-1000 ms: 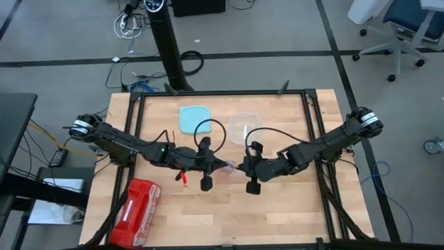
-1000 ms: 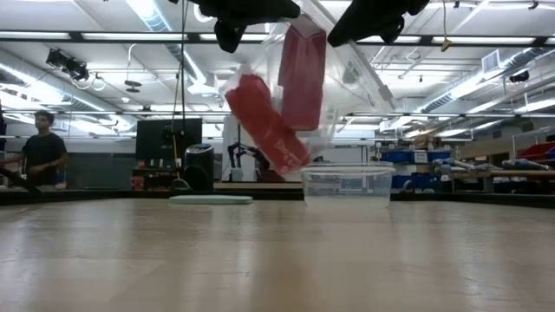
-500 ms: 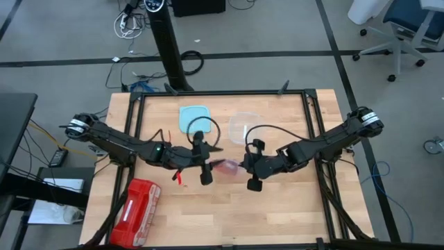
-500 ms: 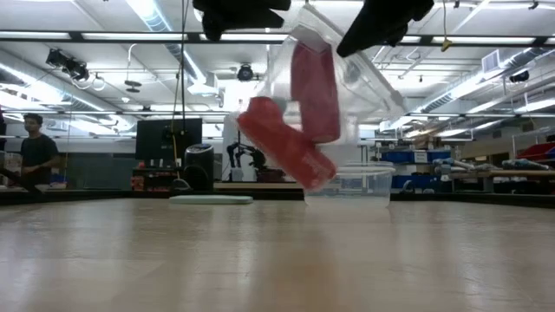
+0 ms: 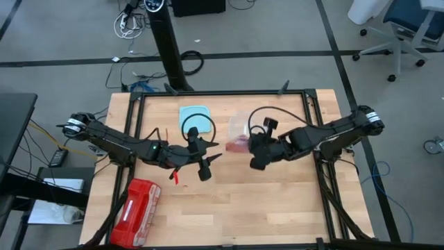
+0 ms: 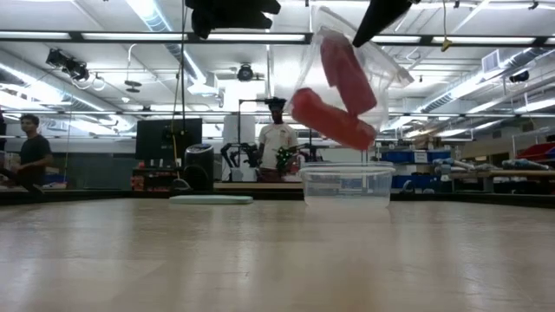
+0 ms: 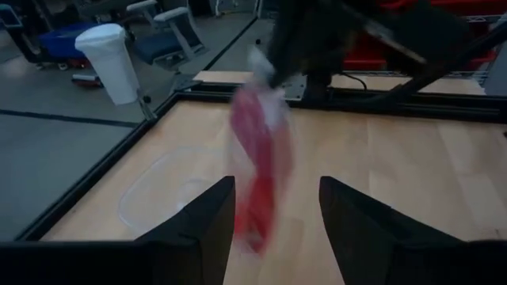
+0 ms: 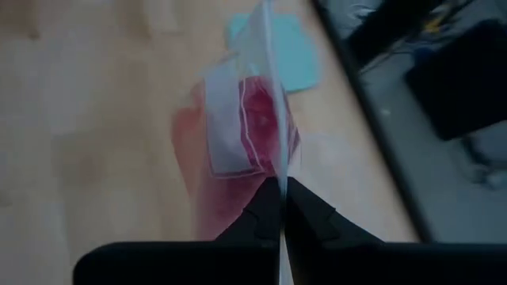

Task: Roll bandage
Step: Put the transparent zip bag into the green tupperware

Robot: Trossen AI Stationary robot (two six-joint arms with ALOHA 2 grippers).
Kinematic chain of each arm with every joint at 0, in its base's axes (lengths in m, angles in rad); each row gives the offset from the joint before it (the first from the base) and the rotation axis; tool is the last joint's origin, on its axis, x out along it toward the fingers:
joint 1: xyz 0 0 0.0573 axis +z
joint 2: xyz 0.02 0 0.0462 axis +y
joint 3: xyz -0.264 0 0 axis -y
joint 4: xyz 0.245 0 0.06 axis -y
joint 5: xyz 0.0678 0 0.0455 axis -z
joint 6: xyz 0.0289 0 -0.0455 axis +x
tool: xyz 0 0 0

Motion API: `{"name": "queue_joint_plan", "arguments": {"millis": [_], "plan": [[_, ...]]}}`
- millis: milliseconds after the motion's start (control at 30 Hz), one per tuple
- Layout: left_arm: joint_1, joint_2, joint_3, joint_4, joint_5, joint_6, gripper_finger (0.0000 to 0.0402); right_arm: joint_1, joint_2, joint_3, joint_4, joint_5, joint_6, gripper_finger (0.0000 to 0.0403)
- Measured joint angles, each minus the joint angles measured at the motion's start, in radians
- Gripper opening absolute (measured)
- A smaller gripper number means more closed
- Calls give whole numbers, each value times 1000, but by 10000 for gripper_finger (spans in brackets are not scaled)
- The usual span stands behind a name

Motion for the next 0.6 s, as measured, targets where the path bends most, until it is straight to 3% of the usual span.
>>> {"name": "queue_joint_plan", "arguments": {"millis": [400, 600], "plan": [[0, 0, 0, 2, 7, -27, 186, -225, 2, 26, -105, 44, -107, 3], [0, 0, 0, 2, 7, -29, 186, -287, 2, -27, -38, -61, -174, 3]]}}
